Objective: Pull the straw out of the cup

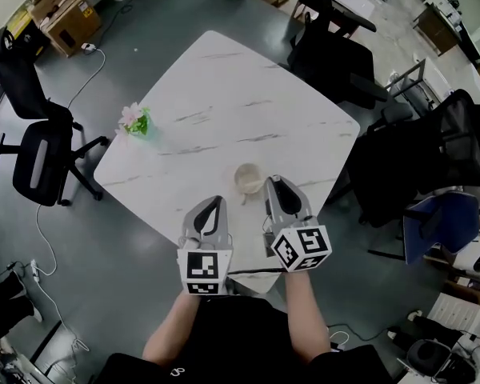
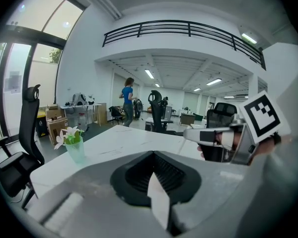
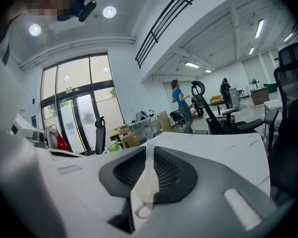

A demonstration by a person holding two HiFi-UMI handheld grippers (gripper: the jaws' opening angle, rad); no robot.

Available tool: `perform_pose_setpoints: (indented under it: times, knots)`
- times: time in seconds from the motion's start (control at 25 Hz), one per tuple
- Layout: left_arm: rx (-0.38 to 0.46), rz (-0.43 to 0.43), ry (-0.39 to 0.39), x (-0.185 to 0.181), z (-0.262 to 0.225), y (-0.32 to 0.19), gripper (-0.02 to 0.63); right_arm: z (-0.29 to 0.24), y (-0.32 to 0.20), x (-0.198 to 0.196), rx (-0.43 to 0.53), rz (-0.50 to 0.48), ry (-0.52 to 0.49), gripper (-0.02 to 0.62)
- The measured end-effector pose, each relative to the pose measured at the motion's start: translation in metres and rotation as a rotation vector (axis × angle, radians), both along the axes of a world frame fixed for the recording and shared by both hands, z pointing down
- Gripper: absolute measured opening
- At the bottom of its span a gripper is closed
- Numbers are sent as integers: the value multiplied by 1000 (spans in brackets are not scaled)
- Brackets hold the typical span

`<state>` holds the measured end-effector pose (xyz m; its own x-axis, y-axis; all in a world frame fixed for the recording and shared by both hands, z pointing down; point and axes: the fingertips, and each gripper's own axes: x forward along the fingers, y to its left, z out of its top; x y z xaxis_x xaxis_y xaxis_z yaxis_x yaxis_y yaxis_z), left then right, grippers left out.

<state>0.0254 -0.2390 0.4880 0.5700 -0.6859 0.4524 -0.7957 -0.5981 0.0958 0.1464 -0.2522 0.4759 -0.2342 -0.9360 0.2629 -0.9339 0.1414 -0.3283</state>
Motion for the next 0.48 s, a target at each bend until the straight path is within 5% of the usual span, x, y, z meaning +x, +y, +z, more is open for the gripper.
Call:
perform_pose_setpoints:
  times: [0.48]
  knots:
    - [108, 58, 35, -14, -44, 24, 0, -70, 41, -21, 165, 47, 70, 49]
